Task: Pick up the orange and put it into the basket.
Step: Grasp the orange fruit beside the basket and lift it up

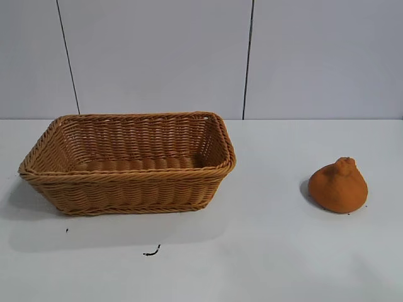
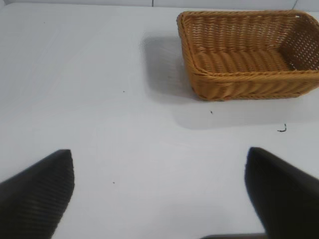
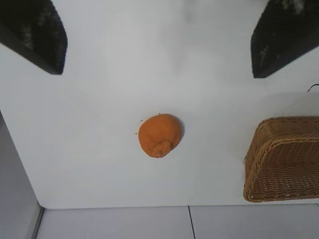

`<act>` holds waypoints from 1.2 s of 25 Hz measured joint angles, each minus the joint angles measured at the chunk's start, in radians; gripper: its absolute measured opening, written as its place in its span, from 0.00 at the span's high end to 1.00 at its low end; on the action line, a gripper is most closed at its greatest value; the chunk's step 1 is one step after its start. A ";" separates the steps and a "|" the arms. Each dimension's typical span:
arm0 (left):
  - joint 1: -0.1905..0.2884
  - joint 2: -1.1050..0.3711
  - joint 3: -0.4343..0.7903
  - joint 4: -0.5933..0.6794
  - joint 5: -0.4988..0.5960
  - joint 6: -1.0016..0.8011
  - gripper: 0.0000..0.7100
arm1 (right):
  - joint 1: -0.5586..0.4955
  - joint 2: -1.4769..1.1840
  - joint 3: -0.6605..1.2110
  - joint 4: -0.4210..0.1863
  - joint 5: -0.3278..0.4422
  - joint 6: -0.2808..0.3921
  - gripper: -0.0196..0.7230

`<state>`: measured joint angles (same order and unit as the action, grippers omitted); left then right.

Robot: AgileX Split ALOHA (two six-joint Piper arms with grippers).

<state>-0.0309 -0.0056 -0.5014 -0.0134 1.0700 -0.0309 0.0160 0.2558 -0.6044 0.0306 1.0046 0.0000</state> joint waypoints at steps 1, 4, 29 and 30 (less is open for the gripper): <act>0.000 0.000 0.000 0.000 0.000 0.000 0.06 | 0.000 0.071 -0.030 0.000 -0.002 0.000 0.04; 0.000 0.000 0.000 0.000 0.000 0.000 0.06 | 0.000 0.246 -0.109 0.000 -0.015 0.000 0.04; 0.000 0.000 0.000 0.000 0.000 0.000 0.06 | 0.000 1.570 -0.814 0.095 0.059 -0.006 0.04; 0.000 0.000 0.000 0.000 0.000 0.000 0.06 | 0.000 1.601 -0.814 0.095 0.058 -0.006 0.04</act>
<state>-0.0309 -0.0056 -0.5014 -0.0134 1.0700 -0.0309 0.0160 1.8569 -1.4188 0.1254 1.0623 -0.0058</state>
